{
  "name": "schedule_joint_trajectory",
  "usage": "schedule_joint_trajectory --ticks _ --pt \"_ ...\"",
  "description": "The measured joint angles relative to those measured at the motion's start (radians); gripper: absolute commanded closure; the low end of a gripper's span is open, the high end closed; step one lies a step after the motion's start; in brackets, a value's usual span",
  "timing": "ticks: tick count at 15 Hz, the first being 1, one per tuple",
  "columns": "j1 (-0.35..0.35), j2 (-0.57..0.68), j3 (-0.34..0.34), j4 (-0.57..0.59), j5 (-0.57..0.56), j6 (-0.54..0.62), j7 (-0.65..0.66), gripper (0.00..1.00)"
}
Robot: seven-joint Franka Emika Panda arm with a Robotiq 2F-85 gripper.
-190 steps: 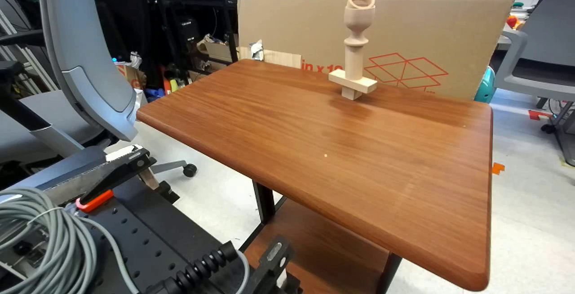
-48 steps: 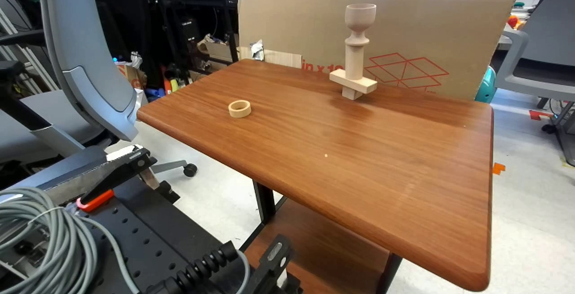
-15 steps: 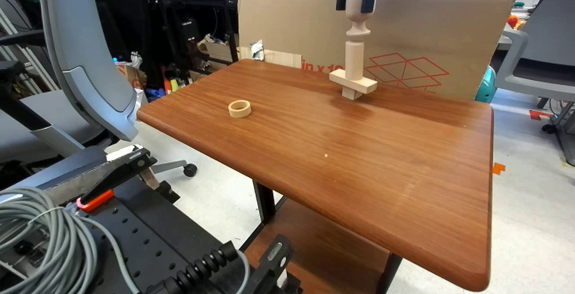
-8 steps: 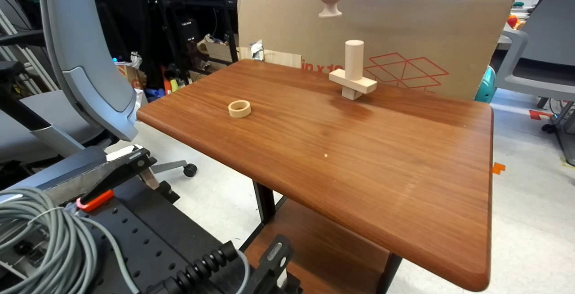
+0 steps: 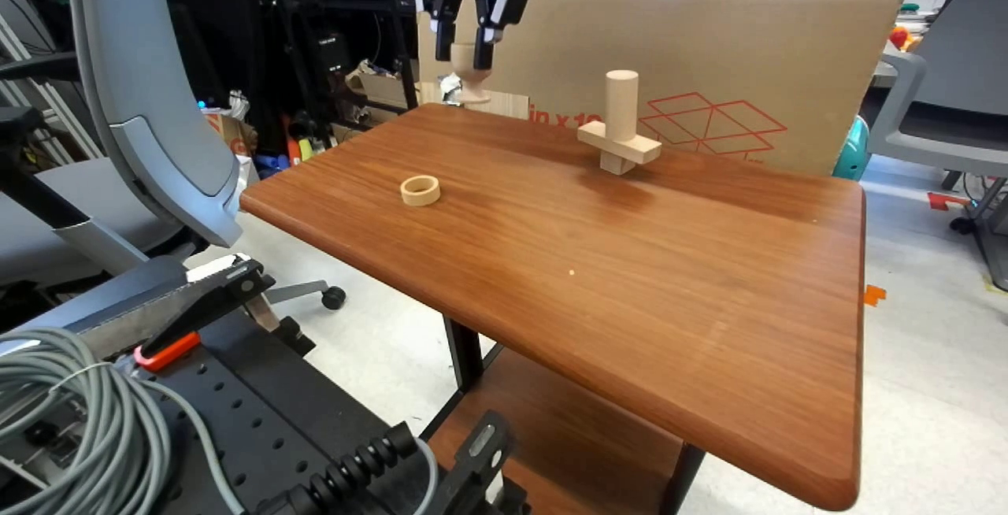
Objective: Unstack the wooden blocks
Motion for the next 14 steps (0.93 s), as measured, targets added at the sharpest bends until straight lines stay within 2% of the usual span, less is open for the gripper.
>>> schedule_joint_trajectory --ticks 5,14 --pt "0.03 0.049 -0.001 -0.024 -0.034 0.0 0.0 0.74" --pt "0.072 0.088 -0.016 -0.024 -0.172 0.033 0.002 0.74"
